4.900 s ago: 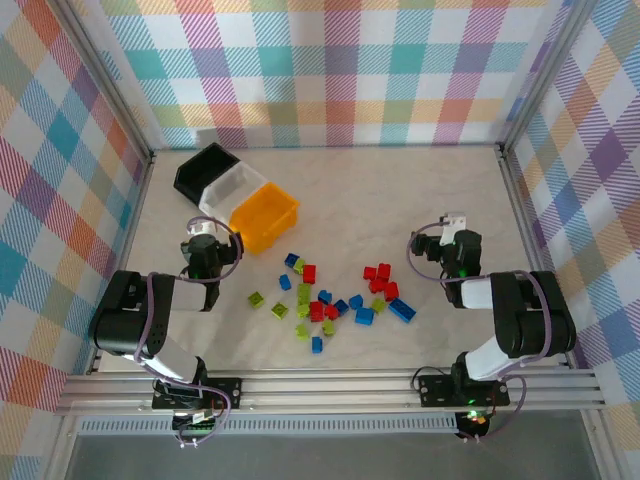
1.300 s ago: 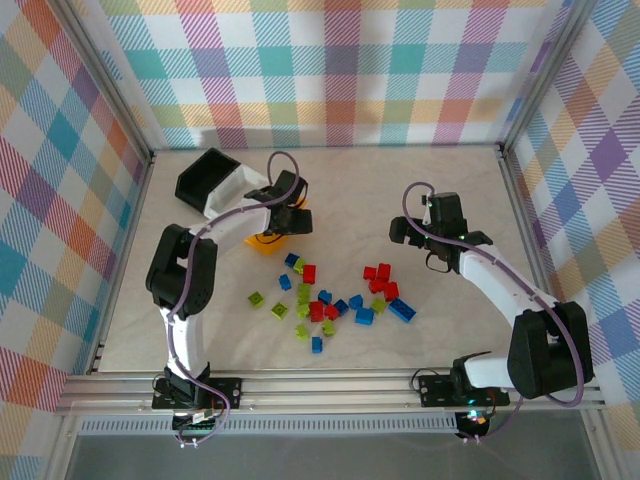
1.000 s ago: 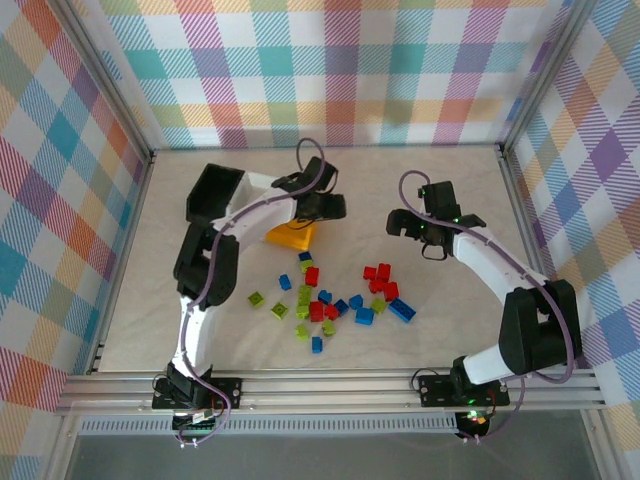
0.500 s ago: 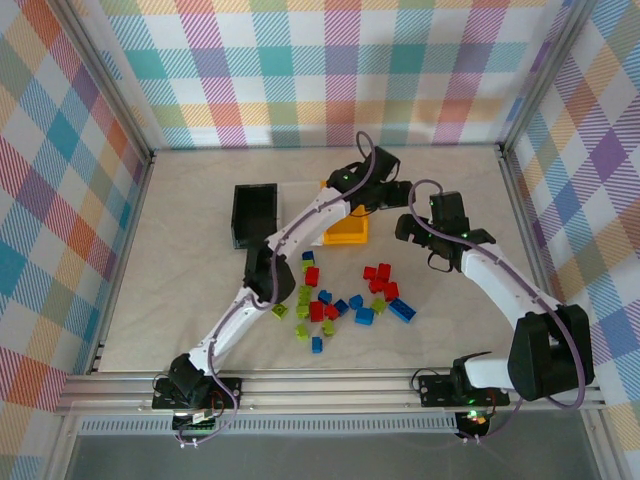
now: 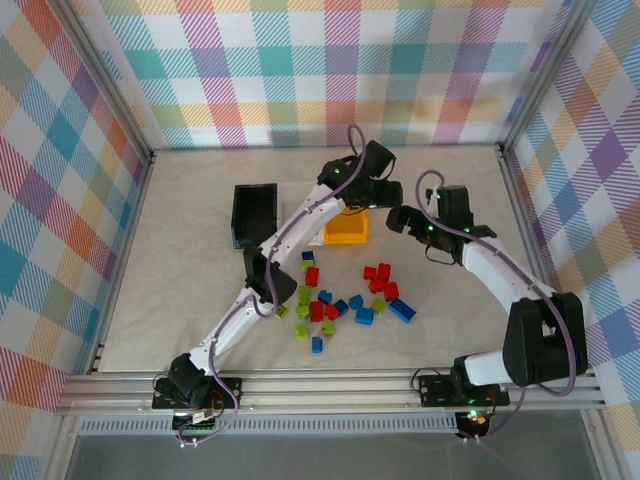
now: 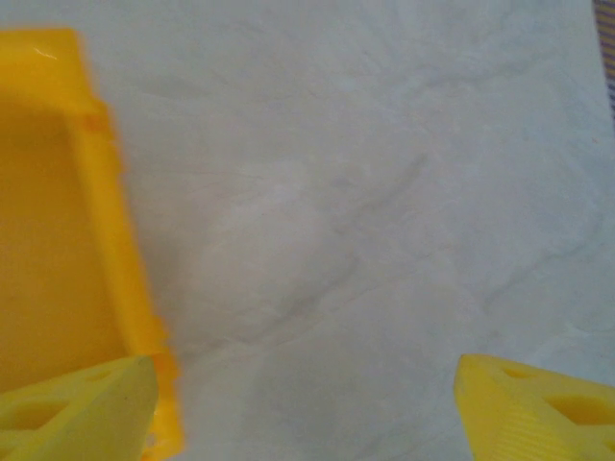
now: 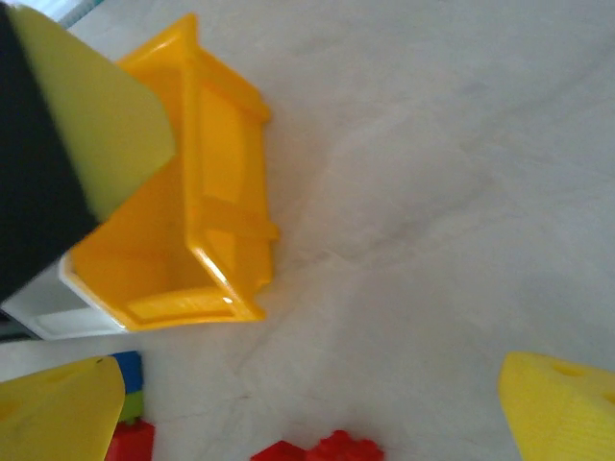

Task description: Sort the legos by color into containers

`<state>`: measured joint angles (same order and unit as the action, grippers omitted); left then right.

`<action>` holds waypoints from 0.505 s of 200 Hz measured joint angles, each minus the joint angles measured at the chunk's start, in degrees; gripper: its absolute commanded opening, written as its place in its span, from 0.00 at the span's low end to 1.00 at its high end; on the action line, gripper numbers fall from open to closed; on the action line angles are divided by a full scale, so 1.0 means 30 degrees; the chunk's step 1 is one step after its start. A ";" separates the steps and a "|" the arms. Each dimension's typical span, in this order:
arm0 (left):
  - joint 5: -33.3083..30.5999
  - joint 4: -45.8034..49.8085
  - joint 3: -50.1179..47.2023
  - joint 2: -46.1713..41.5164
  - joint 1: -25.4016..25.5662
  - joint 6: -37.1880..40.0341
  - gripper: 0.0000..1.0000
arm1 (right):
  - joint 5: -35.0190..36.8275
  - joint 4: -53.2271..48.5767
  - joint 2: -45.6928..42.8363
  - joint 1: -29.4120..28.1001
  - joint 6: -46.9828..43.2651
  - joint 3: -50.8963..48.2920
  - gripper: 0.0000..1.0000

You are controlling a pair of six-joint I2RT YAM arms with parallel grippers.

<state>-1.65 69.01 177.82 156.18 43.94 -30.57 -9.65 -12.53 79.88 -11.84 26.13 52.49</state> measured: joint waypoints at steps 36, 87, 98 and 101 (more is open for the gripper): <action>-0.2586 0.3818 0.0073 -0.1654 -0.0131 0.1370 0.77 | 0.0933 -0.1042 0.0729 -0.1887 -0.0561 0.1239 1.00; -0.4408 0.6790 -0.0823 -0.4197 -0.0022 0.2222 0.79 | 0.2229 -0.1508 0.1632 -0.1953 -0.0583 0.1763 1.00; -0.4714 0.6972 -0.1464 -0.5362 0.0058 0.2368 0.80 | 0.2361 -0.1545 0.2288 -0.2113 -0.0634 0.2222 1.00; -0.4801 0.6987 -0.1632 -0.5668 0.0066 0.2368 0.80 | 0.2390 -0.1574 0.2455 -0.2157 -0.0670 0.2375 1.00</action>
<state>-16.05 89.97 172.92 139.17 44.14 -23.46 -2.48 -17.26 87.24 -18.31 24.12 59.61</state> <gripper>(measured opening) 0.792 0.996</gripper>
